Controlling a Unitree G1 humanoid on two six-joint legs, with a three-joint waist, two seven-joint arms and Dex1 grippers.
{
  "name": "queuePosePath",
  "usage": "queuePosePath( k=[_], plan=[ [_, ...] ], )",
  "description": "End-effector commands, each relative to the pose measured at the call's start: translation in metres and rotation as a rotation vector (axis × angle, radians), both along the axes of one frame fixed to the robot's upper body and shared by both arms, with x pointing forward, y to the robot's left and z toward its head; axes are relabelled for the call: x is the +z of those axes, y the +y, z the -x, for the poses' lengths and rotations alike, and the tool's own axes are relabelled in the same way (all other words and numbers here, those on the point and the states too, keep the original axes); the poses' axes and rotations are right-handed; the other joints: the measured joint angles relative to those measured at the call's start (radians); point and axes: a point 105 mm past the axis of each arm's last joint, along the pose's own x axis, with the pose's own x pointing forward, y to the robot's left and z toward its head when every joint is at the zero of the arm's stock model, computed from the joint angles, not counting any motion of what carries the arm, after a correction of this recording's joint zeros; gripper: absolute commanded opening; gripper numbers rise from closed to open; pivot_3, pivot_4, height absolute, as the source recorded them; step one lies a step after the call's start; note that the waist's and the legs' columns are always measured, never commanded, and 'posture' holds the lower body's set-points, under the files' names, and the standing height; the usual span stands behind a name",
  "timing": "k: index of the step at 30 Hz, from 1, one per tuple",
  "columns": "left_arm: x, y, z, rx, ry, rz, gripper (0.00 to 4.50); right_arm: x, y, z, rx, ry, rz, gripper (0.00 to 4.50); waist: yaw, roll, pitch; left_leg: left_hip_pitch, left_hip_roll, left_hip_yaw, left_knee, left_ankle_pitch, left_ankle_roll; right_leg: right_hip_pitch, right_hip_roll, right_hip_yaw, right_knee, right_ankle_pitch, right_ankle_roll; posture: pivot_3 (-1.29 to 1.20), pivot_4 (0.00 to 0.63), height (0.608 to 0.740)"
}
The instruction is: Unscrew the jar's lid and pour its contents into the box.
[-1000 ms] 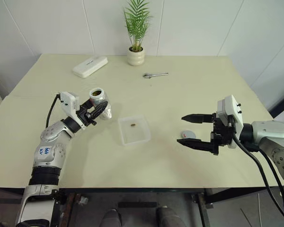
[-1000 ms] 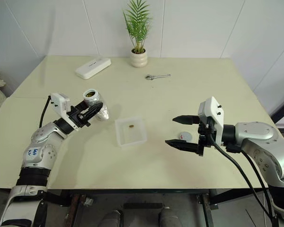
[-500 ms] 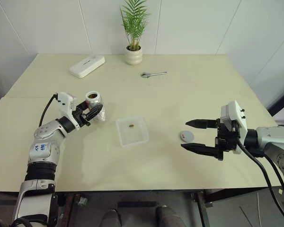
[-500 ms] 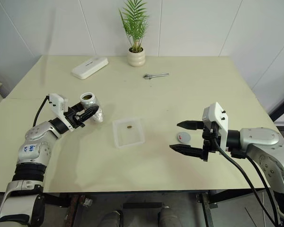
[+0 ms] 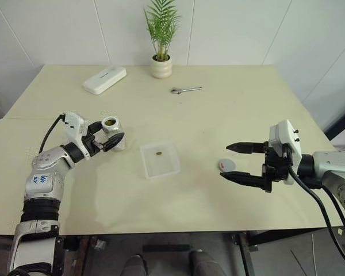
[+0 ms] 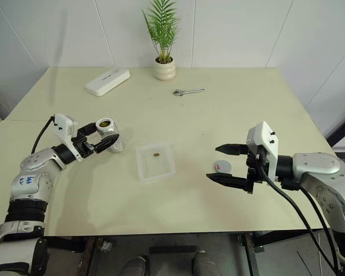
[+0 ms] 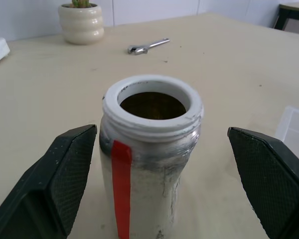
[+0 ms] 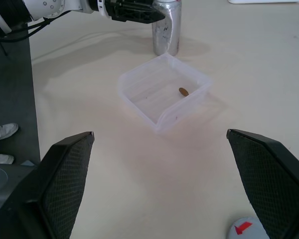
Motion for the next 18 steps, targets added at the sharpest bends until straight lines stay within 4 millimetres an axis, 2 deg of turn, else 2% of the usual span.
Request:
queuePosePath(
  k=[1,8,14,18],
  plan=[
    [0.016,0.004,0.013,-0.035,-0.033,-0.026,4.48,0.015,-0.004,0.0,-0.003,-0.065,0.01,4.5,0.0,0.0,0.0,0.0,0.0,0.0,0.0,0.0,0.0,0.0,0.0,0.0,0.0,0.0,0.0,0.0,0.15,0.74],
    [0.01,0.029,0.037,-0.088,0.074,-0.093,4.48,0.017,-0.008,0.002,0.003,-0.059,0.038,4.5,-0.002,0.0,0.0,0.0,0.001,0.0,-0.001,-0.001,-0.001,-0.001,0.0,-0.001,-0.001,-0.002,-0.002,0.0,0.15,0.74],
    [0.012,0.042,0.046,-0.149,0.1,-0.106,4.48,0.022,-0.018,0.0,-0.014,-0.071,0.069,4.5,-0.002,0.0,0.0,0.0,0.001,0.001,-0.001,-0.002,-0.001,-0.001,-0.001,0.0,-0.002,-0.006,-0.01,0.0,0.15,0.74],
    [0.008,0.046,0.062,-0.283,0.114,-0.132,4.48,0.03,-0.019,0.0,-0.033,-0.094,0.082,4.5,-0.004,0.0,0.0,-0.001,0.001,0.001,-0.001,-0.002,-0.001,-0.002,-0.001,0.0,-0.002,-0.007,-0.012,0.0,0.15,0.74]
  ],
)
